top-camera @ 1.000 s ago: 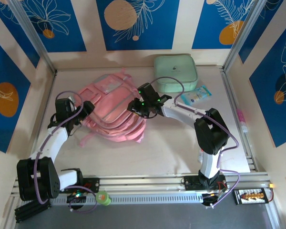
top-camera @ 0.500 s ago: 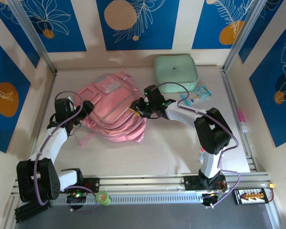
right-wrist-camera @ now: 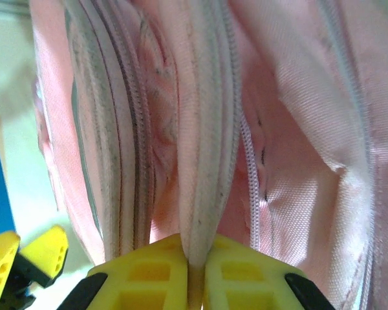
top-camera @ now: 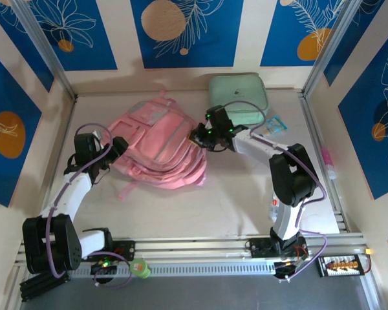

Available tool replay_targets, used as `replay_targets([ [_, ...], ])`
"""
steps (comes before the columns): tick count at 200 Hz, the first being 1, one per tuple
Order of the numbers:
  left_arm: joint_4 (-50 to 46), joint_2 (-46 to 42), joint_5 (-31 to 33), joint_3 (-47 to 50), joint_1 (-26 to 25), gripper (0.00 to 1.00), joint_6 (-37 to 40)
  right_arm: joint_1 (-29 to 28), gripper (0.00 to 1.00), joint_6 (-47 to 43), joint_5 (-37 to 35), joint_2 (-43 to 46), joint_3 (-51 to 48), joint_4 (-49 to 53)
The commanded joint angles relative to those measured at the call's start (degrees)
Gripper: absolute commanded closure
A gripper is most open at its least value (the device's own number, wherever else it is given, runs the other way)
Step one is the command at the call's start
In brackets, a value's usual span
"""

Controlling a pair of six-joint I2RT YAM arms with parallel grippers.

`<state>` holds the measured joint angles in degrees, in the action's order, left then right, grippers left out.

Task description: Pack the student bag

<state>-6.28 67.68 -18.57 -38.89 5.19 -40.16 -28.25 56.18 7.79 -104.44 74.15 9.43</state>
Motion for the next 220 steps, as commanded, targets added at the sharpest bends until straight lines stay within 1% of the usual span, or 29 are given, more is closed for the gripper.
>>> replay_targets([
  [1,2.6,1.4,-6.1,0.0,0.8,0.18,-1.0,5.2,0.88,-11.4,1.7,-0.1,4.0,5.6],
  [13,4.2,2.9,-8.6,-0.1,0.7,0.21,-2.3,6.4,0.87,-13.7,3.0,-1.2,5.2,6.6],
  [27,6.2,4.6,-11.1,-0.1,0.5,0.28,-4.2,7.4,0.82,-14.2,3.7,-1.7,6.2,7.5],
  [31,7.2,4.9,-11.9,0.1,0.3,0.31,-4.9,7.6,0.79,-14.1,3.8,-1.6,6.3,7.5],
  [40,9.1,5.8,-13.2,0.5,-0.2,0.35,-6.6,7.8,0.73,-14.0,3.0,-0.8,6.1,7.5],
  [45,9.9,6.2,-13.5,0.8,-0.7,0.36,-7.7,7.8,0.67,-14.1,2.1,-0.1,5.9,7.5],
  [60,12.6,6.7,-13.1,2.1,-2.3,0.37,-10.5,7.8,0.54,-14.3,-0.9,2.2,5.4,8.3],
  [74,12.6,6.8,-11.9,2.9,-3.8,0.40,-12.0,7.4,0.46,-14.0,-4.3,4.6,4.8,10.4],
  [83,12.6,6.5,-10.7,3.6,-4.8,0.40,-12.9,6.9,0.43,-14.1,-6.3,6.1,4.3,11.6],
  [104,11.8,4.9,-8.0,5.1,-6.7,0.43,-14.4,5.0,0.40,-13.8,-10.5,9.4,2.7,13.9],
  [129,11.0,1.8,-2.7,8.0,-9.2,0.50,-18.8,2.3,0.39,-11.6,-12.6,12.3,-0.2,14.4],
  [145,13.2,1.1,-0.5,9.9,-10.5,0.57,-21.5,0.8,0.39,-9.6,-12.5,13.3,-1.9,13.3],
  [154,14.7,1.6,-0.4,10.5,-10.9,0.63,-22.7,-0.1,0.39,-8.7,-12.5,13.4,-2.5,12.6],
  [168,16.8,2.9,-1.3,11.1,-10.9,0.69,-24.3,-1.7,0.39,-7.2,-12.3,13.4,-3.0,11.4],
  [179,17.6,3.6,-1.4,11.2,-11.0,0.71,-25.4,-2.8,0.39,-6.5,-11.5,13.2,-3.1,10.4],
  [220,23.9,7.6,-2.2,11.4,-11.1,0.70,-27.9,-5.7,0.39,-6.7,-10.0,11.2,-1.2,10.0],
])
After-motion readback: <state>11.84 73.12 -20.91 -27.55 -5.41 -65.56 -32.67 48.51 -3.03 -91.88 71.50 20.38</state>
